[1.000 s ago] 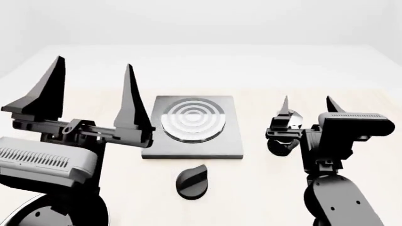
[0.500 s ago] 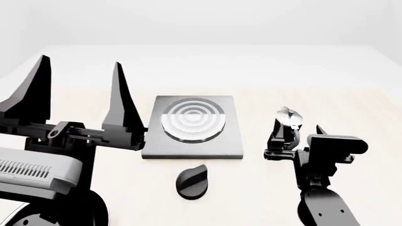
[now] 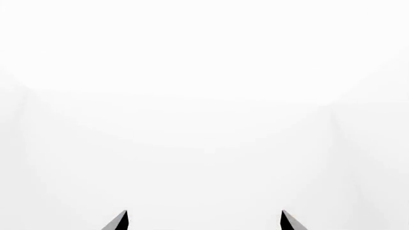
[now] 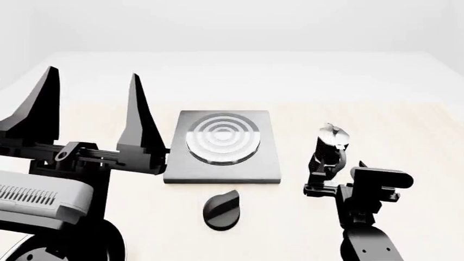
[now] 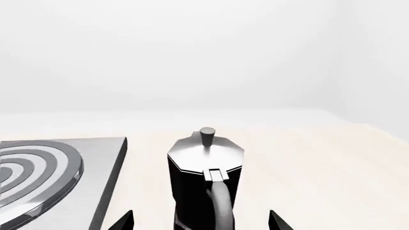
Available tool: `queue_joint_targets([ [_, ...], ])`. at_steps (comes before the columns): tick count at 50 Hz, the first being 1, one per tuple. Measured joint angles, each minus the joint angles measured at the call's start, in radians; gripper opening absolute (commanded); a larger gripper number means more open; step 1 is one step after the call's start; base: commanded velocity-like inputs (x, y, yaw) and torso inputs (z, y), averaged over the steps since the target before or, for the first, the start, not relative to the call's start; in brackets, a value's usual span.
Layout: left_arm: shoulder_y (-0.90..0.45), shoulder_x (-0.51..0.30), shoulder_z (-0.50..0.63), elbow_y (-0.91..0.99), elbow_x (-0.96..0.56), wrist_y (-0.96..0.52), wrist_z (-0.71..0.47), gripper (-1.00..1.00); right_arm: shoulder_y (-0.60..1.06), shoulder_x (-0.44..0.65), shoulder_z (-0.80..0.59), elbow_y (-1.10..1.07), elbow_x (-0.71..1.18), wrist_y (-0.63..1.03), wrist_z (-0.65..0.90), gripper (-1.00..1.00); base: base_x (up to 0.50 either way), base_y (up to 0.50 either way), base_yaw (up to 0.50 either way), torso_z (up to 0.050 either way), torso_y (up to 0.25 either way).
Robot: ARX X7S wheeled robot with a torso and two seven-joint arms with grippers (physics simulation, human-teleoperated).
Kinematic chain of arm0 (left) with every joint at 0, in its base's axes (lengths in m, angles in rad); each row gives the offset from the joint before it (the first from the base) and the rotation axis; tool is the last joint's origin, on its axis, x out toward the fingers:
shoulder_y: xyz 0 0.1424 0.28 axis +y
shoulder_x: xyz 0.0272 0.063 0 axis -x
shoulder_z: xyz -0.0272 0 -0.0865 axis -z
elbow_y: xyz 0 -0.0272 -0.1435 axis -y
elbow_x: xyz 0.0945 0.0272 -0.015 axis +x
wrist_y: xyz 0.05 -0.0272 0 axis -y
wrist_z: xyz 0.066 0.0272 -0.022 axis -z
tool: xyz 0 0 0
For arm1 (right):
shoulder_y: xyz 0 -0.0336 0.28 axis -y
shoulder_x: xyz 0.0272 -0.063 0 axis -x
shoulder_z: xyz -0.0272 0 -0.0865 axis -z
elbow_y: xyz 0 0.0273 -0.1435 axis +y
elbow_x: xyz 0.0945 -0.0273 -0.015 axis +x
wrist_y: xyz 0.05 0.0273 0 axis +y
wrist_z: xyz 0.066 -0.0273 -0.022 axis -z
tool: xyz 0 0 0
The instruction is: Turn on the stove and put the moka pot on it.
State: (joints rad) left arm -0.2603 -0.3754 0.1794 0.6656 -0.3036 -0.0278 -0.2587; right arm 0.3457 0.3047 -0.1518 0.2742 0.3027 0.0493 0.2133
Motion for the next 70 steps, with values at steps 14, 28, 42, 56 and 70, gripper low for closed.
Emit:
queue_joint_targets([
  [14,0.003,-0.003,0.002,-0.007,-0.009,0.005,-0.001,1.00,0.056,-0.016,-0.011,0.147,-0.029,-0.057,-0.004,1.00,0.00,0.00,0.00,0.000,0.000],
  [28,-0.001,-0.005,0.003,-0.010,-0.022,0.004,-0.003,1.00,0.092,-0.020,-0.014,0.238,-0.042,-0.085,-0.004,1.00,0.00,0.00,0.00,0.000,0.000],
  [42,0.000,-0.007,0.007,-0.016,-0.027,0.009,-0.005,1.00,0.116,-0.021,-0.018,0.299,-0.049,-0.100,-0.004,1.00,0.00,0.00,0.00,0.000,0.000],
  [56,0.004,-0.007,0.012,-0.024,-0.028,0.017,-0.005,1.00,0.147,-0.033,-0.025,0.396,-0.060,-0.144,-0.012,1.00,0.00,0.00,0.00,0.000,0.000],
  [70,0.006,-0.009,0.017,-0.028,-0.032,0.021,-0.007,1.00,0.166,-0.038,-0.034,0.432,-0.067,-0.154,-0.014,1.00,0.00,0.00,0.00,0.000,0.000],
])
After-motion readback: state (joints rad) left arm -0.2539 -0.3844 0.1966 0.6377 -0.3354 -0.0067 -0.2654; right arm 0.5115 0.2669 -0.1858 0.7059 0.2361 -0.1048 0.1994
